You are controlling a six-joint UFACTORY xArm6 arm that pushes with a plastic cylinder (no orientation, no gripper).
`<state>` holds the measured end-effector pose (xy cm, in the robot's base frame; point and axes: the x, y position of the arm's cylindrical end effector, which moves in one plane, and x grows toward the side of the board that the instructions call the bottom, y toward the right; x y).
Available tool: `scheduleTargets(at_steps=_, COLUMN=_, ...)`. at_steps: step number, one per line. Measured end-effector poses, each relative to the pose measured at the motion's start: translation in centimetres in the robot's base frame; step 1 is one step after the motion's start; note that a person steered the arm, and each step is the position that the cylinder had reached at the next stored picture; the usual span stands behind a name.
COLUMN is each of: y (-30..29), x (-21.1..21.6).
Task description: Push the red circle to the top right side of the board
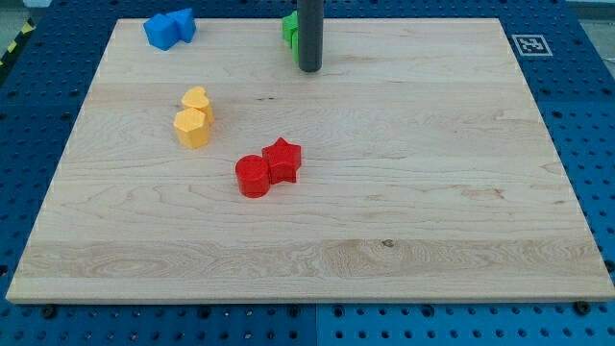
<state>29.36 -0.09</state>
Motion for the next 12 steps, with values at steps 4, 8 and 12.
scheduleTargets(at_steps=4, y=-2.6, x=6.6)
scheduleTargets(at_steps=8, y=-9.8, x=19.3)
scheduleTargets(at_steps=12, y=0.6, x=25.6)
